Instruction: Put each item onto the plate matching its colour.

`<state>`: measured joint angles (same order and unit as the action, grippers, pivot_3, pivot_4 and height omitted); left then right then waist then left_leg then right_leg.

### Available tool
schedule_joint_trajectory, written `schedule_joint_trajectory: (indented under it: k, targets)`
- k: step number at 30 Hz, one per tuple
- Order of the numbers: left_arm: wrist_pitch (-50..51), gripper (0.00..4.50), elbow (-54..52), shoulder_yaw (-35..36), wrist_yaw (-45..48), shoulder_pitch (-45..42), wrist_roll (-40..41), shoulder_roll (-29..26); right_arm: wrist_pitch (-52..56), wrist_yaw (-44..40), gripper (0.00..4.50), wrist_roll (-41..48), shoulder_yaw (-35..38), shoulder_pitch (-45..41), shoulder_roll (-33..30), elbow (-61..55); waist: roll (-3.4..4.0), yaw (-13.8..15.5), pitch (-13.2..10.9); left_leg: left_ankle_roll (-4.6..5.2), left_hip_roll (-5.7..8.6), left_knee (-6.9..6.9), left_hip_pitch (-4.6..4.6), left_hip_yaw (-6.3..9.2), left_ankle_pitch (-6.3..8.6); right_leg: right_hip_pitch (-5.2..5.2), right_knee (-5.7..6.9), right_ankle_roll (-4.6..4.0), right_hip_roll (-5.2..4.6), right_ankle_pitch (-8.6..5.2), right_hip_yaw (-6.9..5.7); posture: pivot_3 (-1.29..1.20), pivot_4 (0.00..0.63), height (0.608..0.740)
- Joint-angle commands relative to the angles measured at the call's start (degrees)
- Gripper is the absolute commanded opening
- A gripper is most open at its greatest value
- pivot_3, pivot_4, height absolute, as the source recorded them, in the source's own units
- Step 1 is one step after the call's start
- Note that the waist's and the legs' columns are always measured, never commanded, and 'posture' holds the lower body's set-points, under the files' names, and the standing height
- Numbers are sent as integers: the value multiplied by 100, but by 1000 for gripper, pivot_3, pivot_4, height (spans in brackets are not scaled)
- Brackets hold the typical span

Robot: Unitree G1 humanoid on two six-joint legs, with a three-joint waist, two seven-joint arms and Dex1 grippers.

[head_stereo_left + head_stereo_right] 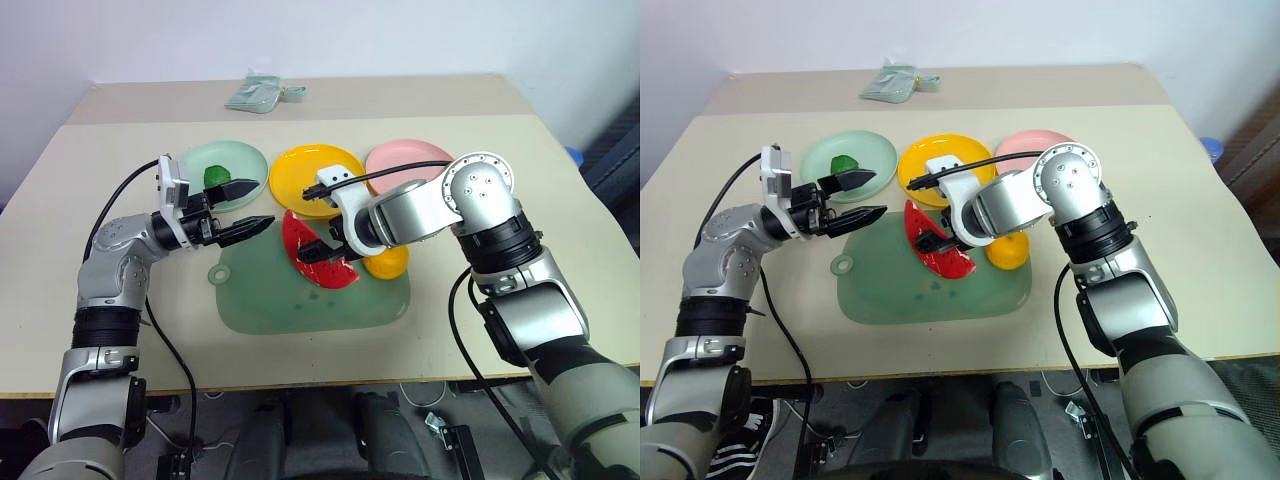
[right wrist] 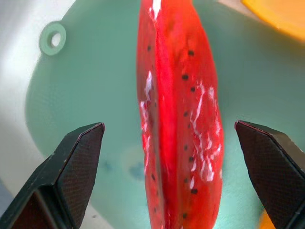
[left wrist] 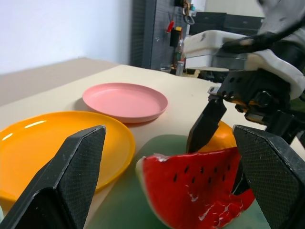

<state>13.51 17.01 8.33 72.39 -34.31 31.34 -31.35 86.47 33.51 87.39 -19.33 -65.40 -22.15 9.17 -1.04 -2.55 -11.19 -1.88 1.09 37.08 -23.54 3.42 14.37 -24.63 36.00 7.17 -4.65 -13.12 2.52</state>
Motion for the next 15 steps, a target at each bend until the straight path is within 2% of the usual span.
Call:
schedule_joint_trajectory:
  k: [1, 2, 7, 12, 15]
  targets:
    - [16, 4500, -239, 143, -22, -11, 130, -55, 113, -498, 3577, -699, 68, -40, 77, -355, 0, 5, 0, 0, 0, 0, 0, 0, 0, 0, 0, 0, 0, 0, 0, 0, 150, 740]
    - [23, 4500, -245, 142, -28, -9, 136, -57, 145, -626, 3168, -911, 70, -8, 91, -414, 0, 7, 0, 0, 0, 0, 0, 0, 0, 0, 0, 0, 0, 0, 0, 0, 150, 740]
    - [58, 4500, -268, 144, -50, 4, 165, -76, 460, -1291, 531, -1765, 63, 103, 182, -701, 0, 3, 0, 0, 1, 0, 0, 0, 0, 0, 1, 0, -1, 0, 0, 0, 150, 740]
    - [48, 4500, -263, 157, -75, -12, 153, -66, 601, -1863, 531, -2395, 175, 143, 300, -860, 0, 1, 0, 0, 1, 0, 0, 1, 0, -1, 1, 0, 0, 0, 0, 0, 150, 740]
    - [37, 4500, -274, 164, -73, -10, 164, -57, 603, -2199, 531, -2394, 493, 97, 456, -779, 0, 2, 0, 0, 1, 0, 0, 0, 0, -1, 1, 0, 0, 0, 0, 0, 150, 740]
